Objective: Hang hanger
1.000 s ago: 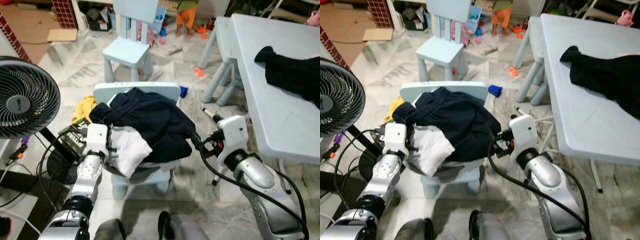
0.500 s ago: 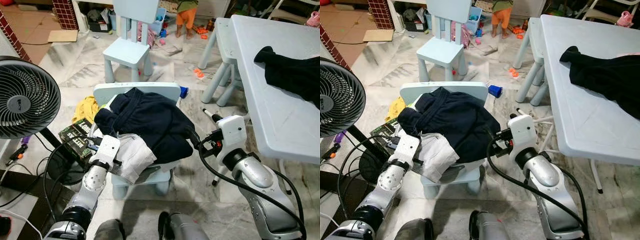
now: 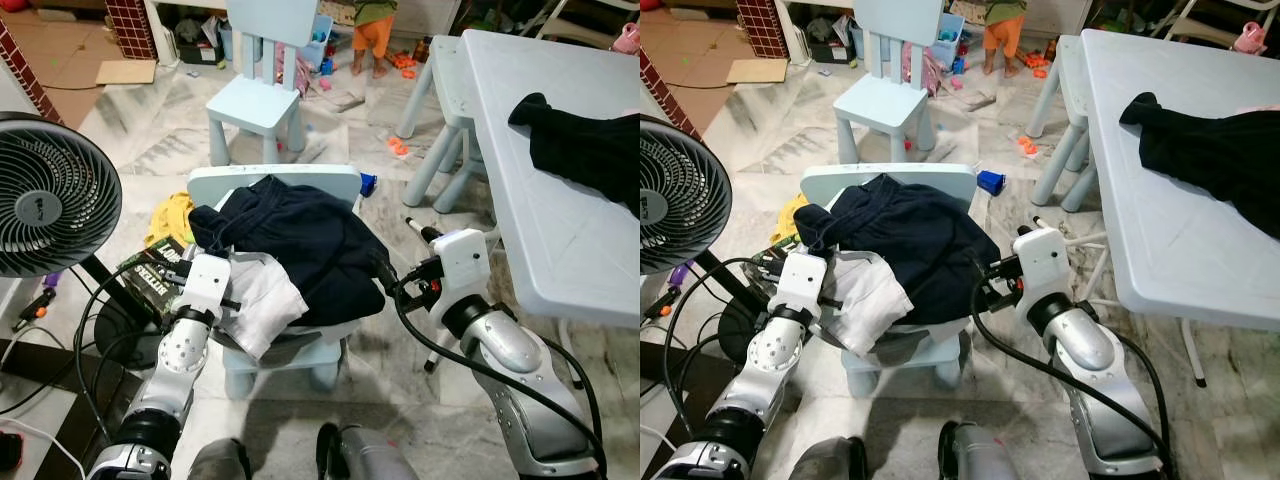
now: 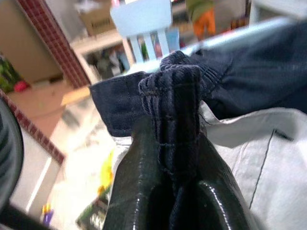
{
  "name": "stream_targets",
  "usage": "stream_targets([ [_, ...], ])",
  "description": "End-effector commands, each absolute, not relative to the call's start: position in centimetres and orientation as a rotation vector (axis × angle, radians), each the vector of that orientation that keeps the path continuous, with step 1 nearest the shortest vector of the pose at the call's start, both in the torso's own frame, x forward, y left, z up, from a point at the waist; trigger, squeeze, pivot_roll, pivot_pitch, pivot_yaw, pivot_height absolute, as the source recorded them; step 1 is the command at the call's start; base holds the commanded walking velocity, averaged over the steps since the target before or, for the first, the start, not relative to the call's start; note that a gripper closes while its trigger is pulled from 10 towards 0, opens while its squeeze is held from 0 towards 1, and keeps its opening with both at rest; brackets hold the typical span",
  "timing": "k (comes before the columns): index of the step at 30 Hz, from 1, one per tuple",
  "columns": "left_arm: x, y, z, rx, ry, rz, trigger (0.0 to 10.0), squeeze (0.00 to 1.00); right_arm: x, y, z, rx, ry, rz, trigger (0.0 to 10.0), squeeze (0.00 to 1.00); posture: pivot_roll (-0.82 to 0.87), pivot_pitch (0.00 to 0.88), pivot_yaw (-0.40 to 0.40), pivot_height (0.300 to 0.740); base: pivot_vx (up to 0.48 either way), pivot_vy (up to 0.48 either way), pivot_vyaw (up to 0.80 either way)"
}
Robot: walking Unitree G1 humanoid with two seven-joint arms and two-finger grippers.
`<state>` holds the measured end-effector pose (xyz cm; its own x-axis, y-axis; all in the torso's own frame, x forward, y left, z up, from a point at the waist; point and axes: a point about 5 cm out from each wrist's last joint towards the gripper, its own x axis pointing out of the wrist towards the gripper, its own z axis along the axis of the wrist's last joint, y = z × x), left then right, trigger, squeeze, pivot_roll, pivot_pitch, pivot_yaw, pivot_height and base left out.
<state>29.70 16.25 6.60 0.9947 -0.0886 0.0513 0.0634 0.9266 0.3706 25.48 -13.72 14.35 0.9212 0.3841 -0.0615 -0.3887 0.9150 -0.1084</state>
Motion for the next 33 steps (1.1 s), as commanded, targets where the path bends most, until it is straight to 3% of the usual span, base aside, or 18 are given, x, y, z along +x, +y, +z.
stream_targets([
  [1,29.9,14.9,8.5,0.395,-0.171,-0.135,0.0,0.0,25.8,-13.6,14.2,-0.115,0.028,0.374,10.0,0.0,-0.08,0.089,-0.051,0.74,0.0,0.0,0.0],
  [10,30.1,11.2,11.1,0.408,-0.296,-0.346,0.3,0.0,27.2,-13.4,13.6,-0.052,-0.021,0.25,10.0,0.0,-0.03,0.02,0.016,0.74,0.0,0.0,0.0],
  [12,29.7,10.7,10.9,0.406,-0.286,-0.385,0.7,0.0,27.5,-13.7,13.5,-0.039,-0.033,0.204,10.0,0.0,-0.02,0.0,0.041,0.74,0.0,0.0,0.0],
  [17,28.8,10.7,11.3,0.442,-0.313,-0.43,0.3,0.0,27.7,-14.2,13.0,-0.01,-0.036,0.135,10.0,0.0,-0.02,0.0,0.074,0.74,0.0,0.0,0.0],
  [18,28.6,10.7,11.4,0.437,-0.308,-0.435,3.5,0.0,27.7,-14.3,12.9,-0.003,-0.036,0.126,10.0,0.0,-0.02,0.0,0.083,0.74,0.0,0.0,0.0],
  [19,28.5,10.8,11.4,0.428,-0.298,-0.438,3.5,0.0,27.7,-14.5,12.8,0.004,-0.037,0.122,10.0,0.0,-0.02,0.0,0.085,0.74,0.0,0.0,0.0],
  [20,28.3,10.9,11.4,0.421,-0.285,-0.438,5.7,0.0,27.6,-14.7,12.7,0.009,-0.039,0.112,10.0,0.0,-0.02,0.0,0.09,0.74,0.0,0.0,0.0],
  [21,28.2,11.1,11.5,0.408,-0.252,-0.444,10.0,0.0,27.5,-15.0,12.5,0.019,-0.039,0.094,10.0,0.0,-0.02,0.0,0.098,0.74,0.0,0.0,0.0],
  [33,27.6,11.1,12.0,0.3,-0.209,-0.42,10.0,0.0,27.2,-17.5,11.3,0.1,-0.006,-0.052,10.0,0.0,-0.01,0.0,0.087,0.74,0.0,0.0,0.0],
])
